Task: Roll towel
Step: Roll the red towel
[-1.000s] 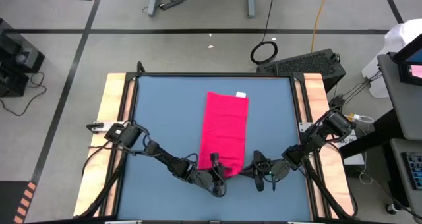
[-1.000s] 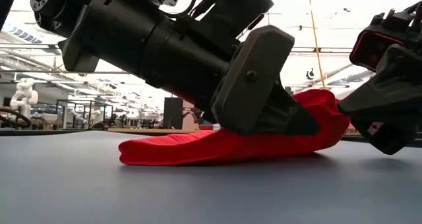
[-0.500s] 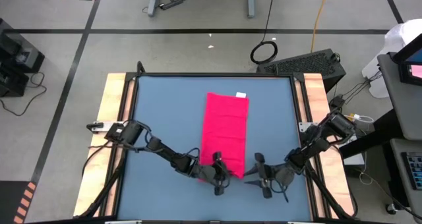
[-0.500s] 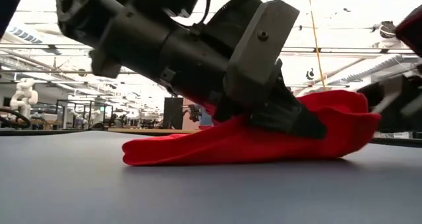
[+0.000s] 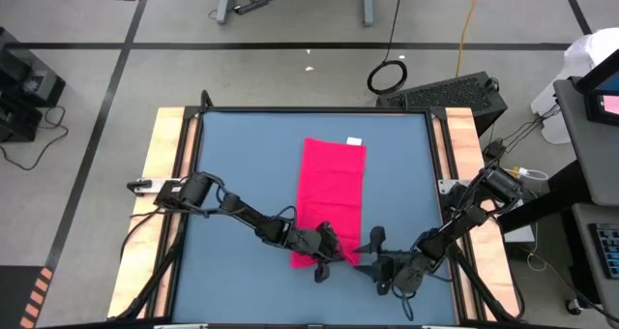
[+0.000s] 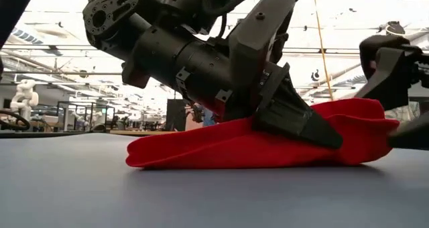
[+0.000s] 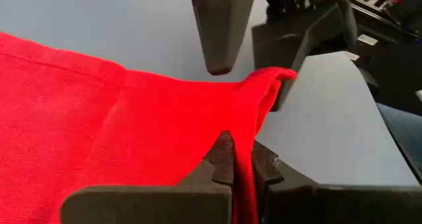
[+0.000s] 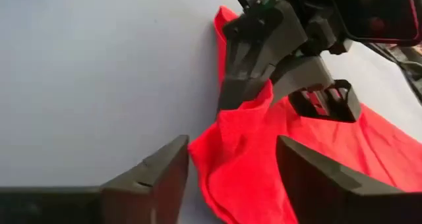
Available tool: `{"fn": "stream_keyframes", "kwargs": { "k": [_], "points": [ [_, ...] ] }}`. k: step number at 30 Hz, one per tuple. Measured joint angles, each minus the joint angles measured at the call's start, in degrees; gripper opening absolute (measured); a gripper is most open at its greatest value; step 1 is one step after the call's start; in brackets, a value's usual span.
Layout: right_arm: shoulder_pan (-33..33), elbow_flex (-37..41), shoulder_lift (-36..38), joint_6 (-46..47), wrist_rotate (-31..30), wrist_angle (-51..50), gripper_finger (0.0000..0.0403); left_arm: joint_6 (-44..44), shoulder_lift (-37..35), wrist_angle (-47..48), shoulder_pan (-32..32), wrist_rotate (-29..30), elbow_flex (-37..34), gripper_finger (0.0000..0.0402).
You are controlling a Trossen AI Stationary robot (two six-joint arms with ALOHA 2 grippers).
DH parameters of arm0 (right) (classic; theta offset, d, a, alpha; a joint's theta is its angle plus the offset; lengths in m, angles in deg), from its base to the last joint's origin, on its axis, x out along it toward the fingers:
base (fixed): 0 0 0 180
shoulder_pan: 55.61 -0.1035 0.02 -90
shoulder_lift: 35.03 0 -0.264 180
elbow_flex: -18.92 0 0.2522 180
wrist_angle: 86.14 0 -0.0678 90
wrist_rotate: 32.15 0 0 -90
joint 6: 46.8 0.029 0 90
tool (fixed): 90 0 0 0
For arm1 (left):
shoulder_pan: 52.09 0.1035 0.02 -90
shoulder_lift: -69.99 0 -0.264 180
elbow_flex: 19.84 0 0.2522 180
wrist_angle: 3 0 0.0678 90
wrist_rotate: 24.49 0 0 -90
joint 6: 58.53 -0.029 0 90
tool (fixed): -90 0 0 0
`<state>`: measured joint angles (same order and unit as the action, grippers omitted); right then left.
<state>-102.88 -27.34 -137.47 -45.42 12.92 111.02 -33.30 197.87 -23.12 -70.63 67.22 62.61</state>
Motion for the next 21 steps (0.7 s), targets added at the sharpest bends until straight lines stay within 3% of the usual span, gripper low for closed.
{"fn": "stream_keyframes", "kwargs": {
  "k": [7,17,21],
  "points": [
    [0.0,-0.9,0.0,0.9,0.1,-3.0,0.0124,0.0,0.0,0.1,0.0,-0.5,0.0,0.0006],
    [0.1,-0.9,0.0,8.7,1.5,-2.0,0.0025,-0.1,0.0,0.1,0.0,0.0,0.0,0.0007],
    [0.1,-0.9,0.0,13.3,1.7,-1.9,0.0006,-0.9,-0.1,-0.4,-0.4,4.2,0.0,0.0041]
  ]
}}
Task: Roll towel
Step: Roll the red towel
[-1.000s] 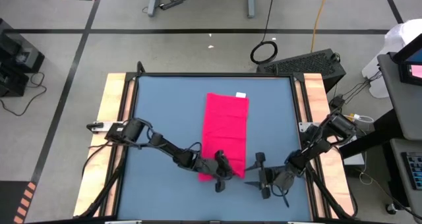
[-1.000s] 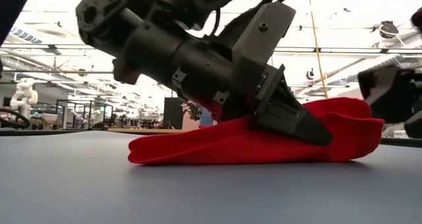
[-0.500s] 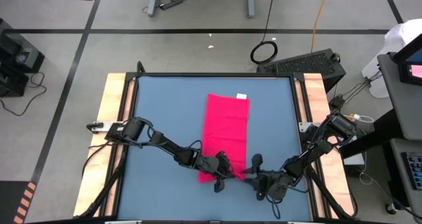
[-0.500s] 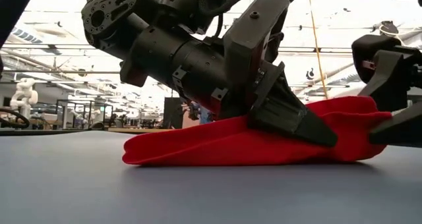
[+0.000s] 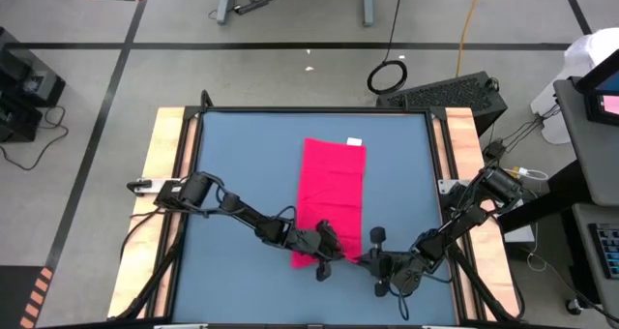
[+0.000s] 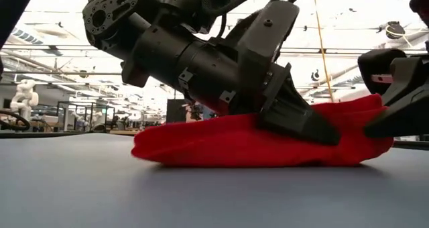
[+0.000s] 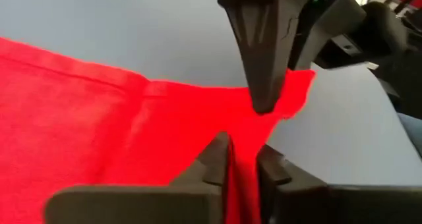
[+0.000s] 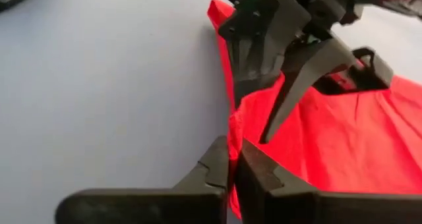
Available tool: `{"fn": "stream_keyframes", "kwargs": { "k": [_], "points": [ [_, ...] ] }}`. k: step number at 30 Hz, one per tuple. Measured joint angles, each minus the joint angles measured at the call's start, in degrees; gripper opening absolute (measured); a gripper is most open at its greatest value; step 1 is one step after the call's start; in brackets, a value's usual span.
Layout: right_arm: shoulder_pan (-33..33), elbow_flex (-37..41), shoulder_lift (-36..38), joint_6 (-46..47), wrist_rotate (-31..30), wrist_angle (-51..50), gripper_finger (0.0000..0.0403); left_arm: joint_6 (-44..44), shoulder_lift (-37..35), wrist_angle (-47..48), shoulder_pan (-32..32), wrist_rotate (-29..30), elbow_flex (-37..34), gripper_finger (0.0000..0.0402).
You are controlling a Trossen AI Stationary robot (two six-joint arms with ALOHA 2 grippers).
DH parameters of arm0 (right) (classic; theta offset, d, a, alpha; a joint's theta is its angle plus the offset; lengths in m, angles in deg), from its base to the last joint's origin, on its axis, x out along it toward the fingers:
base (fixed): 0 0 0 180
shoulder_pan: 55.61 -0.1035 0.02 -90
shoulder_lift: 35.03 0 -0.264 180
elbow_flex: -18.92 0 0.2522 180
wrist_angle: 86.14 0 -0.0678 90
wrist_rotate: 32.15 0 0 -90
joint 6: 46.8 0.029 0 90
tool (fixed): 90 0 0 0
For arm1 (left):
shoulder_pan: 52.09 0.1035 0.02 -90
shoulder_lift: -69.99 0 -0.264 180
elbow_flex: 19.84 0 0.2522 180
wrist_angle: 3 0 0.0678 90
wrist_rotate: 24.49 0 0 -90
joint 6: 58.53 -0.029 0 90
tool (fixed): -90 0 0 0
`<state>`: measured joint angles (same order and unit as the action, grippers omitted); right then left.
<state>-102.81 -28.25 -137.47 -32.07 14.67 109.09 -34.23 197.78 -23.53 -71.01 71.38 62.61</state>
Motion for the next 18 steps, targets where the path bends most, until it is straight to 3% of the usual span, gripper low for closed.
{"fn": "stream_keyframes", "kwargs": {
  "k": [11,14,18],
  "points": [
    [0.2,0.0,0.8,8.3,-0.5,-0.3,0.0002,0.9,-2.2,1.5,-4.8,1.8,0.0,0.0277],
    [0.8,0.0,2.8,10.9,-0.7,-1.6,0.0001,0.6,-5.0,7.7,-6.9,5.0,0.0,0.031],
    [1.8,0.0,7.2,13.0,-0.4,-4.9,0.0001,-1.6,-9.3,18.0,-11.0,13.0,0.0,0.0313]
  ]
}}
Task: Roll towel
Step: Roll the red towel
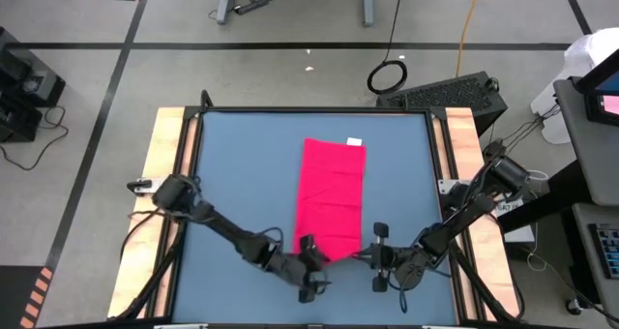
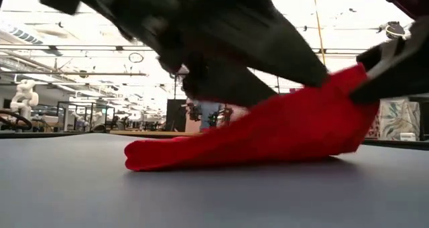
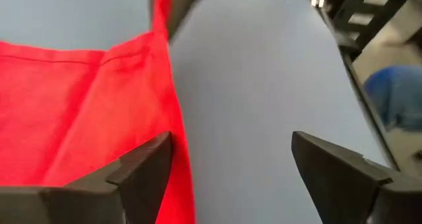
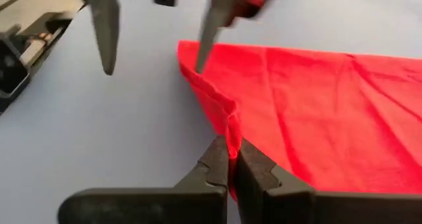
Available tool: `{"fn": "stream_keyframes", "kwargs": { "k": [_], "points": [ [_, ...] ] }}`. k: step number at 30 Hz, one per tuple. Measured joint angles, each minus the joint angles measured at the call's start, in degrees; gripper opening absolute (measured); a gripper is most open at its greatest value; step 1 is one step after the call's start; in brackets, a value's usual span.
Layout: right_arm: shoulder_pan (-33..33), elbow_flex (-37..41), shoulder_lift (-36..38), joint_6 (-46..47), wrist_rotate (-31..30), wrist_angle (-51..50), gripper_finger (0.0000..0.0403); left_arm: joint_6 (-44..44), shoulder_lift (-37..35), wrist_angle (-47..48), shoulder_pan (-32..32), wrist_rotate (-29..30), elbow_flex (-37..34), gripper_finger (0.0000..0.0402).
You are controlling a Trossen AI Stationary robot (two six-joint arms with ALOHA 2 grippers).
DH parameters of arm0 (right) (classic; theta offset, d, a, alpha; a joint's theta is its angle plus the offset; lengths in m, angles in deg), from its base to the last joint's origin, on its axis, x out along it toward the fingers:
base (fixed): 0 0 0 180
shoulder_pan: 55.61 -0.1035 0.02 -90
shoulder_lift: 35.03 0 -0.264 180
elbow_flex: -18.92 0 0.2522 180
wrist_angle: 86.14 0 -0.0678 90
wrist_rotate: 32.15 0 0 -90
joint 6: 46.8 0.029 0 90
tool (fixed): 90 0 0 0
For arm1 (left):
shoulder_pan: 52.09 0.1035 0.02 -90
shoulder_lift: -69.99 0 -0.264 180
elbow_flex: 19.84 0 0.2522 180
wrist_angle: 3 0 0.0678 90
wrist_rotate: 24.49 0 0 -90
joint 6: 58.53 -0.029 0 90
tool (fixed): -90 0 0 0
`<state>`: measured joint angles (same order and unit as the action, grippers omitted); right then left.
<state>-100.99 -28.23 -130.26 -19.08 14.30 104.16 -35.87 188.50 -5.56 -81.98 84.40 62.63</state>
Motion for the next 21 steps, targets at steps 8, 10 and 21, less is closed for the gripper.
{"fn": "stream_keyframes", "kwargs": {
  "k": [8,10,21],
  "points": [
    [3.3,0.0,6.9,5.4,0.5,-8.7,0.0,-2.3,-1.4,12.0,-8.1,13.9,0.0,0.0304],
    [4.0,0.0,7.4,5.9,0.9,-9.1,0.0,-1.1,-1.2,14.4,-9.5,17.9,0.0,0.0303],
    [8.1,0.0,7.4,8.1,4.9,-10.0,0.0,2.4,-1.0,22.0,-12.2,26.6,-1.0,0.0303]
  ]
}}
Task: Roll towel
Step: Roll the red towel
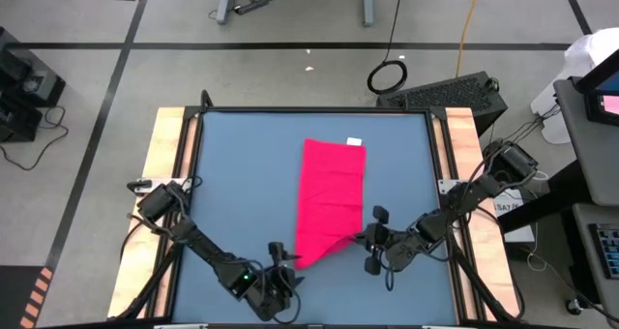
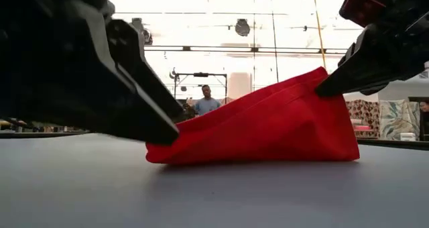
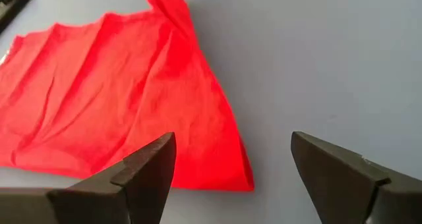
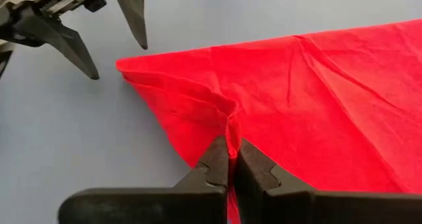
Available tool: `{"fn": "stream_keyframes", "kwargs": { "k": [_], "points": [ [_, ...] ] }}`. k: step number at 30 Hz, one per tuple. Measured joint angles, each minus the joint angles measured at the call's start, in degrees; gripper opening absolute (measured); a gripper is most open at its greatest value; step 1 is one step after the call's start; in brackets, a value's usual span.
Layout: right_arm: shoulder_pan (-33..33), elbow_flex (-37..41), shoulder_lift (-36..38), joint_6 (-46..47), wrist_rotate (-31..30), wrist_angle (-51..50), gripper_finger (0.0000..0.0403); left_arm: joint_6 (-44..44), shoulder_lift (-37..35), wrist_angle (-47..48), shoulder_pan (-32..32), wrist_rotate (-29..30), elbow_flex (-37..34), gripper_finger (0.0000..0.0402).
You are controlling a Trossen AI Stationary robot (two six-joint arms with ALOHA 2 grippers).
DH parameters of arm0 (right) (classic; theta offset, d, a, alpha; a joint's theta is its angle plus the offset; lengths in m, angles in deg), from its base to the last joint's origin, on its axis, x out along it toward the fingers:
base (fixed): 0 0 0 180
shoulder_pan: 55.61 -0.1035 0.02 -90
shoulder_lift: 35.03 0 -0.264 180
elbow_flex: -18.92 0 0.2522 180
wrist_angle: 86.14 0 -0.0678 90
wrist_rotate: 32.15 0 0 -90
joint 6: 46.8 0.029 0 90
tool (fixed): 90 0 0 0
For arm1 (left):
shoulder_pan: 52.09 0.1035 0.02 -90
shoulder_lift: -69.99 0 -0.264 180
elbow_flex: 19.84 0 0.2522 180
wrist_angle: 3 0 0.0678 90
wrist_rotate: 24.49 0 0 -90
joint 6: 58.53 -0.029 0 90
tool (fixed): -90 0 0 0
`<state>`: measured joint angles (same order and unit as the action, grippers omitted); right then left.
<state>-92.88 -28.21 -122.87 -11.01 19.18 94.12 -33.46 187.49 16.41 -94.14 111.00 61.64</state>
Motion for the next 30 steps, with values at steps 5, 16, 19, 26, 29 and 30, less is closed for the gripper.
{"fn": "stream_keyframes", "kwargs": {
  "k": [5,16,19,26,29,30],
  "points": [
    [0.6,0.0,0.0,0.0,0.0,-0.3,0.0,0.1,0.0,0.4,0.2,0.0,-0.9,0.0303],
    [3.1,0.0,0.0,3.5,0.1,-2.4,0.0,0.1,0.5,4.7,1.6,-0.1,-1.0,0.0303],
    [3.6,0.0,0.0,3.8,1.4,-2.4,0.0,-0.4,0.5,5.3,1.6,1.4,-1.0,0.0303],
    [4.0,0.0,0.0,4.3,1.5,-2.8,0.0,-1.4,0.5,5.4,2.3,2.0,-1.0,0.0279],
    [4.0,0.0,0.0,5.3,1.5,-3.5,0.0,-1.4,0.5,5.2,2.4,2.1,-1.0,0.0238],
    [4.0,0.0,0.0,5.7,1.5,-4.0,0.0,-1.4,0.5,5.1,2.4,2.1,-1.0,0.0221]
  ]
}}
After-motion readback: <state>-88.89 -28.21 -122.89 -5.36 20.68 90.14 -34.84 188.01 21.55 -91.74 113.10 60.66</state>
